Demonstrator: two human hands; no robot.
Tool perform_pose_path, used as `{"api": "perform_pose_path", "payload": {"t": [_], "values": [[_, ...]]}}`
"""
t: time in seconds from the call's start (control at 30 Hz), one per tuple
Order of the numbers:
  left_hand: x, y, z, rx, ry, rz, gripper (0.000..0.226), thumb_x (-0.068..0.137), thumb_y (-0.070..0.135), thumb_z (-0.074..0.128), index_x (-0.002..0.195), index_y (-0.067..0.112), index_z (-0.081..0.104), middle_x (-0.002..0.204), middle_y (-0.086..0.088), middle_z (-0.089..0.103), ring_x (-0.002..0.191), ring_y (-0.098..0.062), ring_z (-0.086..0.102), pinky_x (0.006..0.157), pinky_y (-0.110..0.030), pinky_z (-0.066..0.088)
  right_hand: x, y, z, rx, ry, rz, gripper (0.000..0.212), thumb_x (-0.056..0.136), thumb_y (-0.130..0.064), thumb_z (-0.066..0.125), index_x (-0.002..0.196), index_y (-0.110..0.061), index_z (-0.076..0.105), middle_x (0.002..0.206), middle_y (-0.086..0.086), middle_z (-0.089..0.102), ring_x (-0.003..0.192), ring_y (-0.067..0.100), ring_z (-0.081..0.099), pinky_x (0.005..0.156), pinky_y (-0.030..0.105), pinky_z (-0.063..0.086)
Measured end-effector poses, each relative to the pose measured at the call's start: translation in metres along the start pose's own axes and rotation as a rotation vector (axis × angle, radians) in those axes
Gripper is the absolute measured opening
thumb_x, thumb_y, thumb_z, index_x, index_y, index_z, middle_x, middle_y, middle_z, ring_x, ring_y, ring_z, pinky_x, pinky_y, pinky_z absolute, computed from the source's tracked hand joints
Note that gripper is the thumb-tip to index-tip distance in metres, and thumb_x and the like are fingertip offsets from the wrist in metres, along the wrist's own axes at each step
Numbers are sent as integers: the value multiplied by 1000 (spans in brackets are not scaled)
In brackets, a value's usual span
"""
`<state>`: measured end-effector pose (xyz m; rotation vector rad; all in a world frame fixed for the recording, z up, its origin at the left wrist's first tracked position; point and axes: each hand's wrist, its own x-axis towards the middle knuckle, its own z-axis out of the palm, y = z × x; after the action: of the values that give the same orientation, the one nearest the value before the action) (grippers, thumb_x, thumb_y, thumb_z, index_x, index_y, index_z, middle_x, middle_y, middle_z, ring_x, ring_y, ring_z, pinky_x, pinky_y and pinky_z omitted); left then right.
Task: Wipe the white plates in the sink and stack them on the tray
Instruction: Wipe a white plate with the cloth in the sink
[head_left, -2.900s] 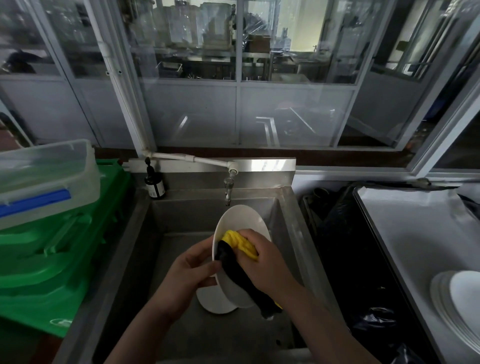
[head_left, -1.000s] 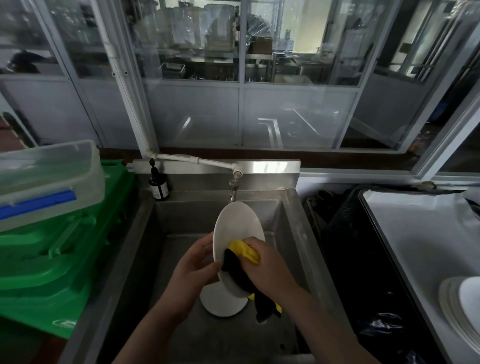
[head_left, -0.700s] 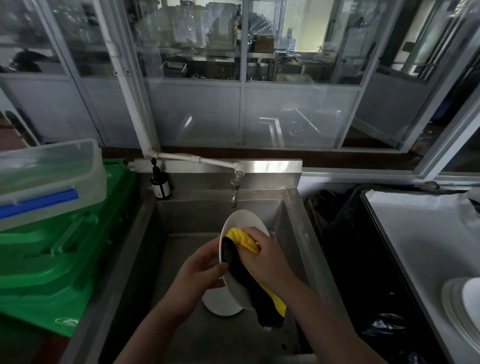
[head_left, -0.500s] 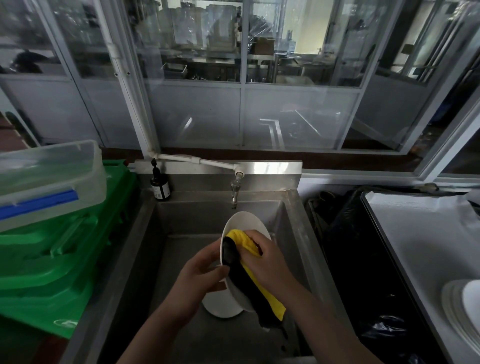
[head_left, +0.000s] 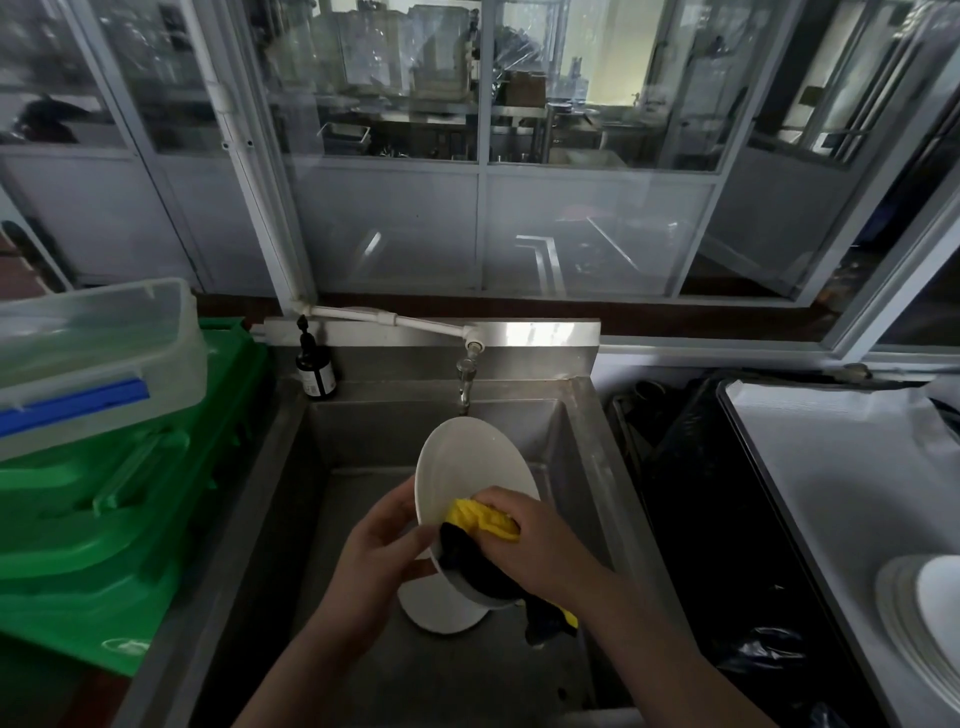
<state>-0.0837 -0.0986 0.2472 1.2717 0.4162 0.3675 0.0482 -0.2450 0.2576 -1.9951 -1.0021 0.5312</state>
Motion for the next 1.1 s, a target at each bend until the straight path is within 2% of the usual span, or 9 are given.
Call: {"api": "perform_pose_path", "payload": {"t": [0.1, 0.27, 0.47, 0.63, 0.73, 0.87, 0.93, 1.0, 1.1], "values": [[2, -3, -2, -13, 19, -7, 51, 77, 12, 65, 122, 36, 67, 122, -5, 70, 109, -32, 69, 85, -57, 58, -1, 8, -1, -27, -16, -6, 22, 93, -49, 58, 112, -40, 62, 107, -15, 65, 100, 2, 61, 89, 34, 54], [5, -4, -4, -15, 40, -10, 58, 75, 11, 64, 130, 29, 60, 122, -4, 70, 108, -31, 69, 80, -52, 59, -4, 20, -5, -80, -17, -11, 15, 95, -41, 59, 108, -35, 64, 101, -13, 65, 93, 2, 61, 83, 27, 52], [4, -4, -1, -9, 77, -2, 59, 71, 11, 66, 128, 28, 62, 123, -2, 70, 108, -29, 69, 85, -58, 56, -13, 32, -12, -117, -1, 73, 7, 91, -38, 59, 89, -34, 64, 83, -14, 65, 80, -3, 61, 64, 14, 45], [3, -6, -1, -15, 71, -20, 65, 67, 17, 73, 130, 28, 62, 126, -4, 68, 112, -29, 67, 84, -56, 56, -15, 52, -8, -181, 42, 167, 18, 90, -42, 57, 90, -26, 66, 84, -10, 66, 78, 2, 62, 70, 29, 53], [3, -4, -1, -14, 73, -27, 59, 73, 14, 69, 130, 28, 61, 124, -2, 69, 111, -27, 68, 84, -52, 58, -15, 49, -8, -199, 36, 170, 17, 93, -35, 58, 90, -21, 66, 86, -6, 66, 78, 4, 61, 65, 21, 46], [6, -4, -2, -8, 77, -39, 51, 90, 1, 64, 133, 28, 59, 122, -2, 71, 110, -27, 69, 84, -51, 60, -17, 43, -9, -116, 2, 133, 15, 92, -24, 60, 96, -12, 68, 88, 1, 69, 83, 5, 62, 65, 21, 47], [6, -6, 0, -1, 71, -59, 51, 94, -3, 57, 134, 29, 58, 121, -1, 71, 110, -26, 69, 81, -46, 61, -17, 41, -6, -89, -28, 99, 12, 92, -24, 61, 98, -17, 69, 89, 0, 69, 83, 5, 63, 68, 21, 51], [4, -8, 1, 4, 57, -75, 50, 94, -1, 58, 133, 30, 59, 120, -1, 72, 108, -26, 70, 78, -42, 60, -16, 42, 0, -77, -52, 64, 11, 92, -27, 62, 98, -22, 69, 91, -2, 69, 84, 5, 64, 74, 27, 53], [3, -10, 0, 18, 46, -90, 48, 93, 6, 63, 132, 32, 59, 119, 1, 72, 107, -25, 70, 82, -47, 60, -15, 39, 6, -51, -62, 45, 11, 93, -37, 61, 98, -30, 67, 94, -7, 68, 87, 4, 64, 79, 30, 55]]}}
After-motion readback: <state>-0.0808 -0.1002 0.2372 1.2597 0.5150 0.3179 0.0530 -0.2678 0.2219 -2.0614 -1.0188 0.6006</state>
